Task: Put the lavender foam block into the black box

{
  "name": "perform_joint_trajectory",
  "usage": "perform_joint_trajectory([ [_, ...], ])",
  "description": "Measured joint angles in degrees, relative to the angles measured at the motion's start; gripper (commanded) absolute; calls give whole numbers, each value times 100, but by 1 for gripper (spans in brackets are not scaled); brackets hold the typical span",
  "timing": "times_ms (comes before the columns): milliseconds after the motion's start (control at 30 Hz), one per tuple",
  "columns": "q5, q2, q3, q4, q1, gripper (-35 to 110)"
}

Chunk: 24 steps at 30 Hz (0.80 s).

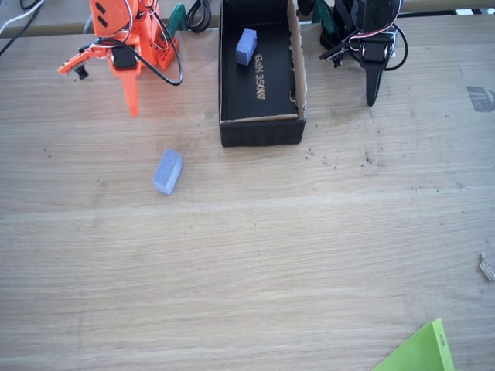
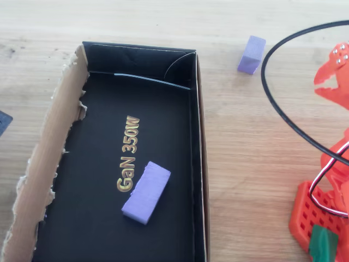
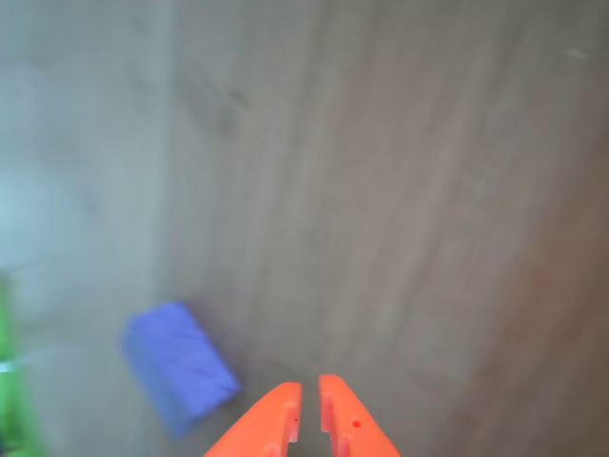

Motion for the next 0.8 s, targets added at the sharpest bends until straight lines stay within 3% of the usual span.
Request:
perform_joint_trajectory([
  [133, -316, -9, -62, -510, -18, 0],
  [400, -905, -220, -1283, -369, -185, 0],
  [600, -1380, -2057, -2927, -246, -44, 0],
  [800, -1037, -3270, -4025, 264, -158, 0],
])
